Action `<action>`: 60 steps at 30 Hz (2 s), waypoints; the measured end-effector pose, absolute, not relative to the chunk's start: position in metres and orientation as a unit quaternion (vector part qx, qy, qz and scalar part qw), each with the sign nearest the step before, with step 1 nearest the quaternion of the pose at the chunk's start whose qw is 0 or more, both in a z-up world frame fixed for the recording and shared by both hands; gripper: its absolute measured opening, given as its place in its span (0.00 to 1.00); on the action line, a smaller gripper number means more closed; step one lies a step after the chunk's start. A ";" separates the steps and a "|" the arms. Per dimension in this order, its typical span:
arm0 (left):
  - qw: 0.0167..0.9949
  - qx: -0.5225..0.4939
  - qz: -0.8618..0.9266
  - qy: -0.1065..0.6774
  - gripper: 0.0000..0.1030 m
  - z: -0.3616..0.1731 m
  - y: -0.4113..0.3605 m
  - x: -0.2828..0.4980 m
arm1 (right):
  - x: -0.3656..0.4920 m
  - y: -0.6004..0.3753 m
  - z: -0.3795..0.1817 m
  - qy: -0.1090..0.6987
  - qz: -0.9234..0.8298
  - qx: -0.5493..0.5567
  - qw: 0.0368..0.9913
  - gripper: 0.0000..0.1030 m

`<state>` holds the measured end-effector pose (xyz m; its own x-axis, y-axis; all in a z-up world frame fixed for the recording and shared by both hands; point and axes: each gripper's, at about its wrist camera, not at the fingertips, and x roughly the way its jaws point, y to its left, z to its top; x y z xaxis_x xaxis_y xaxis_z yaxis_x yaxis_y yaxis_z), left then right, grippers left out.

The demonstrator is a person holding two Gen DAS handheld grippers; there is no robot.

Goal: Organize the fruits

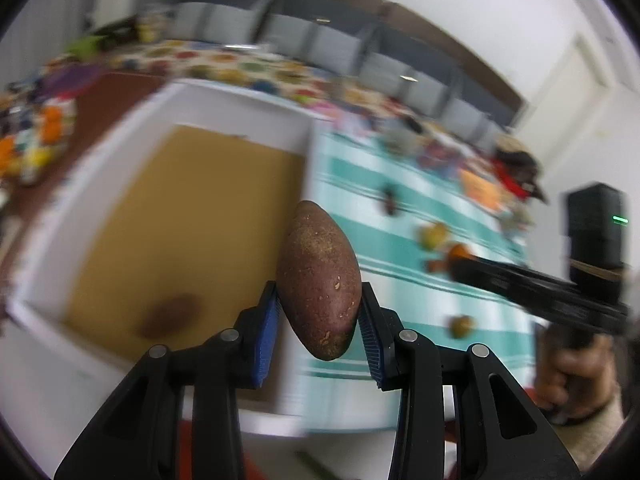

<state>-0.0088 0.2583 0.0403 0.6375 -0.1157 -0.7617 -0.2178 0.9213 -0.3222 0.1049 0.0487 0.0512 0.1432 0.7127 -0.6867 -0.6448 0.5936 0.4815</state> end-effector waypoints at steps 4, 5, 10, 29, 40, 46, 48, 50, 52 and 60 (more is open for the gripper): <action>0.862 -0.200 0.080 0.458 0.38 0.008 0.307 -0.006 | 0.085 0.120 0.045 0.490 0.488 -0.017 0.722 0.28; 0.856 -0.199 0.089 0.468 0.38 -0.002 0.316 -0.004 | 0.080 0.137 0.040 0.496 0.493 -0.035 0.714 0.28; 0.831 -0.207 0.110 0.505 0.38 -0.041 0.341 0.003 | 0.060 0.193 -0.002 0.536 0.491 -0.108 0.678 0.28; 0.871 -0.171 0.149 0.436 0.81 -0.014 0.306 -0.018 | 0.064 0.124 0.008 0.461 0.423 -0.085 0.775 0.94; 0.906 -0.104 -0.027 0.408 0.86 0.001 0.124 0.020 | 0.092 -0.112 -0.039 0.420 0.184 -0.074 0.886 0.97; 0.887 -0.093 -0.041 0.450 0.86 -0.067 0.060 0.061 | 0.094 -0.205 -0.082 0.413 0.074 -0.061 0.906 0.97; 0.884 -0.084 -0.032 0.459 0.86 -0.088 0.051 0.075 | 0.091 -0.226 -0.095 0.410 0.049 -0.051 0.909 0.97; 0.884 -0.071 -0.017 0.461 0.86 -0.101 0.043 0.086 | 0.089 -0.241 -0.106 0.413 0.036 -0.043 0.909 0.97; 0.885 -0.065 -0.005 0.461 0.86 -0.112 0.041 0.096 | 0.090 -0.248 -0.113 0.421 0.035 -0.046 0.905 0.97; 0.885 -0.071 0.019 0.460 0.86 -0.141 0.047 0.122 | 0.101 -0.259 -0.126 0.427 0.037 -0.034 0.903 0.97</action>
